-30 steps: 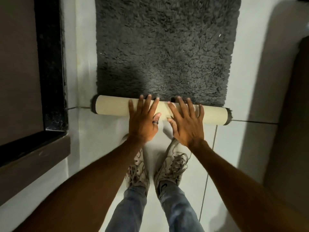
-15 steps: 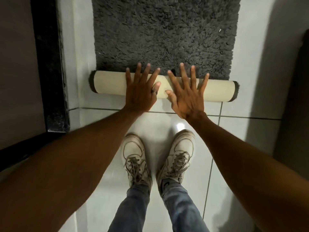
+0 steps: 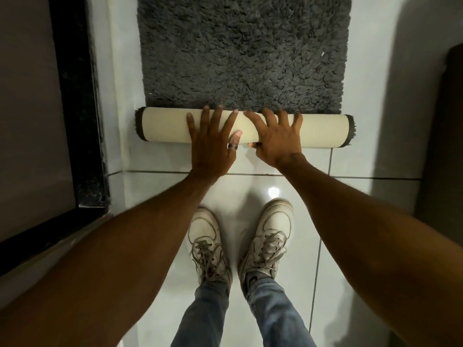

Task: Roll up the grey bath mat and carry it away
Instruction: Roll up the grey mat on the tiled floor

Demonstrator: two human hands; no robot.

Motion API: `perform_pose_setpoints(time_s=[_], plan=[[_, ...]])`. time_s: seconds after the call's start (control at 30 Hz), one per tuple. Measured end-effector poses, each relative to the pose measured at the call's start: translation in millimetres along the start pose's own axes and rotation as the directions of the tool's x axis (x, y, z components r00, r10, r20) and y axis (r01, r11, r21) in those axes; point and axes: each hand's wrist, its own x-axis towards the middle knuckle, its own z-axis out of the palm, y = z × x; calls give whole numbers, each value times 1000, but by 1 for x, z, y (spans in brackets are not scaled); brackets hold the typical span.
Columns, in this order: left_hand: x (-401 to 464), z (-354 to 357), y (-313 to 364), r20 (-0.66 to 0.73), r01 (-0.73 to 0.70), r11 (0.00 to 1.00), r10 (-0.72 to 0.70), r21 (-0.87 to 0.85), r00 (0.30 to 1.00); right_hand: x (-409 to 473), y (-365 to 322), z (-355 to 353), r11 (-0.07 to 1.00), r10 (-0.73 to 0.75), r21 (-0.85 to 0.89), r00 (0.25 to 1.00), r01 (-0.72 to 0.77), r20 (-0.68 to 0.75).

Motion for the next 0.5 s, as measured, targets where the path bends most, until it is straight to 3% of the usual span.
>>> perform_pose_setpoints(time_s=[0.2, 0.4, 0.5], plan=[[-11, -8, 3, 36, -13, 1000, 13, -24, 999, -10, 4, -4, 999, -30, 36, 998, 29, 46], [-86, -13, 23, 157, 10, 996, 4, -89, 988, -55, 3, 2, 996, -75, 74, 948, 55, 308], [-145, -17, 38, 189, -11, 999, 18, -40, 982, -69, 2, 9, 994, -94, 82, 903, 66, 419]])
